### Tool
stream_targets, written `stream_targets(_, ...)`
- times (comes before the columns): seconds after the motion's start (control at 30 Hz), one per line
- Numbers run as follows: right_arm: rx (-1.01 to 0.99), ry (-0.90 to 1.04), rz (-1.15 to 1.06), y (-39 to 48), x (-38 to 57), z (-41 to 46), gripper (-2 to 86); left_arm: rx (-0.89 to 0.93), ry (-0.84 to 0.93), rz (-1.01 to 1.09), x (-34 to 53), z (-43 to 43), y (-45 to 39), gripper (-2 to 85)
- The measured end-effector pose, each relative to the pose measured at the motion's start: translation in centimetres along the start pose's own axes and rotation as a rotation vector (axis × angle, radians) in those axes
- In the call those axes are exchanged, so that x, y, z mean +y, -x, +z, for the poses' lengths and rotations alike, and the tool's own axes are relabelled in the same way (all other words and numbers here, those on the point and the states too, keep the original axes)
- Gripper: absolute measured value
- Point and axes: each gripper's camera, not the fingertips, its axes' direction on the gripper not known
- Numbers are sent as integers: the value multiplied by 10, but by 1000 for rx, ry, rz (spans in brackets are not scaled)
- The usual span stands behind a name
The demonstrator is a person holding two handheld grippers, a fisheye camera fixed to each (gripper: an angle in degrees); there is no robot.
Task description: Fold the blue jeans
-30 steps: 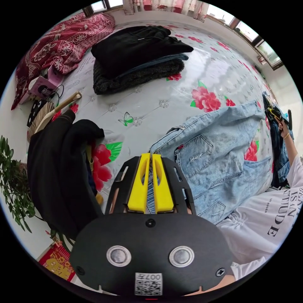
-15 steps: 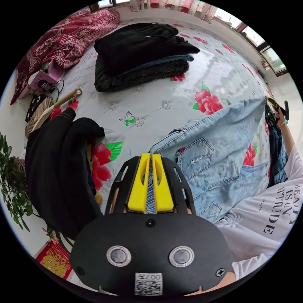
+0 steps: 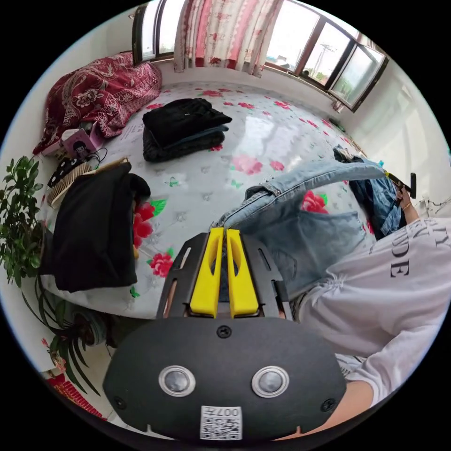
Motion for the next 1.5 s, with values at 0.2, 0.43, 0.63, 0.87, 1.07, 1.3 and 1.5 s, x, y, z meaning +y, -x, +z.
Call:
stream_targets(0.2,73,443,259,-28,202,70,0,33,264,-149,112,117,-48,-9)
stream_targets(0.43,21,397,288,-49,192,75,0,27,286,-103,72,138,-72,-9)
stream_targets(0.63,100,150,-23,-4,112,-15,0,-106,173,8,39,91,-120,-9)
stream_targets(0.87,139,452,76,-40,222,53,0,-143,424,2,90,208,-170,-8)
stream_targets(1.07,109,531,256,-86,285,88,3,-338,571,200,75,248,-232,-7)
stream_targets(1.3,66,569,274,-121,283,81,24,-280,465,-18,79,220,-223,2)
stream_targets(1.5,-3,349,446,-176,297,50,52,-301,390,-211,114,167,-181,4)
